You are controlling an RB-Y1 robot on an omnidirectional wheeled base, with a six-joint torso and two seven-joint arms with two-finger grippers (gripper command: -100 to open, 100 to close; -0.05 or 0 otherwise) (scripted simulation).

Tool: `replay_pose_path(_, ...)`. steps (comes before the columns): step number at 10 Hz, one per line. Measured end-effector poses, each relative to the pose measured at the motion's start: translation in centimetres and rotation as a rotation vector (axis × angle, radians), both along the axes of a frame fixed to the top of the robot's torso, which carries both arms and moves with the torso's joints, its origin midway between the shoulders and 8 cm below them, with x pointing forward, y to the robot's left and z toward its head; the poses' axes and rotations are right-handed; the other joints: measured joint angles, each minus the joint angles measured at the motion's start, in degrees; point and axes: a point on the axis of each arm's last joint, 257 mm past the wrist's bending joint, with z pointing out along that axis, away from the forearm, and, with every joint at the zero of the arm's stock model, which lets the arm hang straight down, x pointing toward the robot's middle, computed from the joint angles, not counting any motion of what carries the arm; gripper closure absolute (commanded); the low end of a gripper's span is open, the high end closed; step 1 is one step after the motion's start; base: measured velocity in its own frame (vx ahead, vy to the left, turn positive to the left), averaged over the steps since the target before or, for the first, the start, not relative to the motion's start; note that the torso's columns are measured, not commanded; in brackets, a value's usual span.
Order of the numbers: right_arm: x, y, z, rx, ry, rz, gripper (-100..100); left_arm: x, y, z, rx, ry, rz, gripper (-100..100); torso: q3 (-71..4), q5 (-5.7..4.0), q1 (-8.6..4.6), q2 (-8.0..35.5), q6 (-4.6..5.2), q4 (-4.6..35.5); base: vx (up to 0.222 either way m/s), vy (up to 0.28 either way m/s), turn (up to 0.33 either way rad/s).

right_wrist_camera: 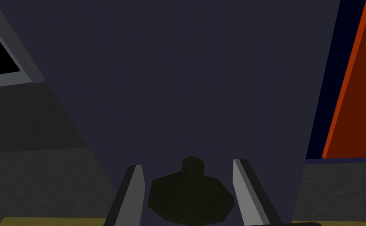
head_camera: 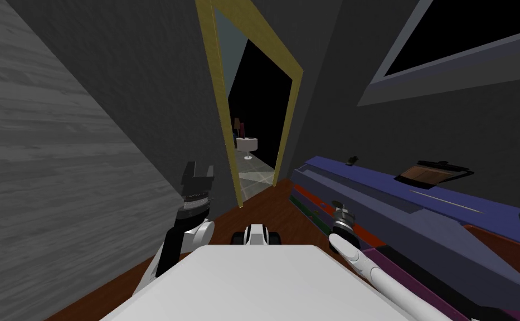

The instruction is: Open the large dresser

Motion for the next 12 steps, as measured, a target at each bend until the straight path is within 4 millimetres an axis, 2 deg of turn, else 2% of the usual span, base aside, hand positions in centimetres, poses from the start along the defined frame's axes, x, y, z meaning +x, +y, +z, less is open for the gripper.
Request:
replay_pose_path(3,1.1,-1.9,1.6,-0.002,0.003,0.001,-100,0.0,0.0,0.0,0.0,0.0,0.0,0,0.0,0.39,-0.09,0.2,0.12,0.2,-0.028,0.049,-0.009)
replay_pose_path(8,3.0,-4.6,5.0,0.0,0.014,0.009,-100,0.0,0.0,0.0,0.0,0.0,0.0,0,0.1,1.0,0.78,0.5,0.12,0.5,-0.026,0.059,-0.015)
replay_pose_path(9,2.9,-4.6,4.8,0.005,0.021,0.01,0,0.0,0.0,0.0,0.0,0.0,0.0,0,0.1,0.92,0.67,0.5,0.12,0.5,0.0,0.0,0.0)
replay_pose_path(12,2.7,-4.4,3.9,0.016,0.036,0.012,0,0.0,0.0,0.0,0.0,0.0,0.0,0,0.1,0.68,0.36,0.4,0.15,0.4,0.0,0.0,0.0)
